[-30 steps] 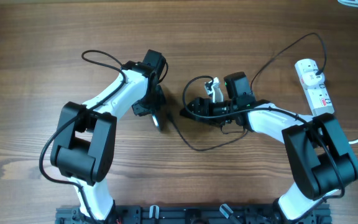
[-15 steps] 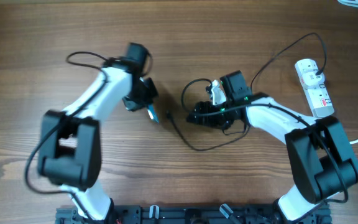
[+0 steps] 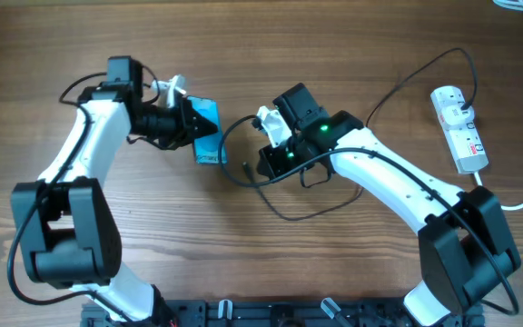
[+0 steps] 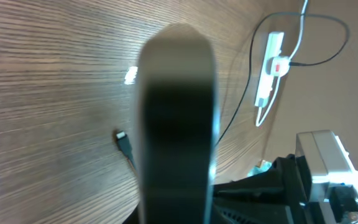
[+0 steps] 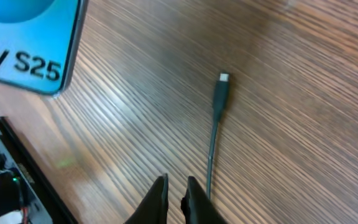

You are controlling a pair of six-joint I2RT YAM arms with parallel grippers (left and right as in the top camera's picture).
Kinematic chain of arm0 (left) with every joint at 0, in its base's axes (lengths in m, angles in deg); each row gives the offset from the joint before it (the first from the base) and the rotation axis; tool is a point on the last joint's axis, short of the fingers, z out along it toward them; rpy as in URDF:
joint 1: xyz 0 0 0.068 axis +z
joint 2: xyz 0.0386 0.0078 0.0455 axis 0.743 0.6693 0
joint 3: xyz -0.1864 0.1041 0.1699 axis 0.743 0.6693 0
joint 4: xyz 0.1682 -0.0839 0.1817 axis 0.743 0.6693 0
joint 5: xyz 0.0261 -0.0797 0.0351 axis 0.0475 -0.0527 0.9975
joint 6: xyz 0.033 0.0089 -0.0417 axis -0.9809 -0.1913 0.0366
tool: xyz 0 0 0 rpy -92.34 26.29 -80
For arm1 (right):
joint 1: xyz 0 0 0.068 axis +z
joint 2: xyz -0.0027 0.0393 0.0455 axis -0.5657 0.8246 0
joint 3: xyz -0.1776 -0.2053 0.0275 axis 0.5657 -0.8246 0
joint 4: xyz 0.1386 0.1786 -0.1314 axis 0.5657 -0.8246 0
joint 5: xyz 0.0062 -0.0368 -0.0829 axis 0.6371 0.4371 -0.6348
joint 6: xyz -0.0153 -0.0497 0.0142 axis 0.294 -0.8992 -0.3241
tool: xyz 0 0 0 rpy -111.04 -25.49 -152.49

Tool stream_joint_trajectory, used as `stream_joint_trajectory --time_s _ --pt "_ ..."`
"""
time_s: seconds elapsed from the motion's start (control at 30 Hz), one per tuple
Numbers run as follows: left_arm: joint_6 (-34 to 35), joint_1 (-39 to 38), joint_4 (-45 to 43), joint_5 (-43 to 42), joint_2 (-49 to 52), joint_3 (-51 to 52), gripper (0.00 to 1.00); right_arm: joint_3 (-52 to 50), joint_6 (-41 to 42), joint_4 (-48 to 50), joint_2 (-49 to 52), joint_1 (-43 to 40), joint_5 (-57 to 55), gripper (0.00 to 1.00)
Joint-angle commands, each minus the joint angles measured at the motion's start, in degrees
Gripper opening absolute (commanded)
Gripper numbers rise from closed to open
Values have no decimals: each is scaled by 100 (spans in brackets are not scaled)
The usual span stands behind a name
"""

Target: Plug charger to phone and switch on socket

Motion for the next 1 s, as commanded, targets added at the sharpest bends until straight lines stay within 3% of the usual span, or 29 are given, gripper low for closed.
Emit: stream_joint_trajectory --time_s 0.0,0.07,0.27,0.53,0.6,0.67,0.77,0.87,0.97 --pt "-339 417 -96 -697 -90 299 4 59 -118 -57 -42 142 -632 18" --pt "-608 616 -144 -1056 -90 437 4 59 -203 -74 -42 302 -1023 23" --pt "-608 918 -50 -1084 -92 535 4 59 -317 101 238 964 -2142 44" --pt "-605 837 -96 -905 -90 730 4 59 -551 129 1121 1335 -2826 48" --pt "-605 837 -96 -885 -90 754 4 63 -557 122 1211 1335 -2830 43" --pt "-605 831 -72 -887 -90 758 4 72 -483 39 1204 1325 -2916 28" --pt "-603 826 -72 -887 -90 758 4 72 -352 -205 1204 1307 -3217 23" --pt "-603 826 -74 -887 -90 758 4 70 -378 -588 1207 1307 -3272 4" --pt "-603 826 -72 -887 -90 758 4 52 -293 -1073 1207 1307 -3274 4"
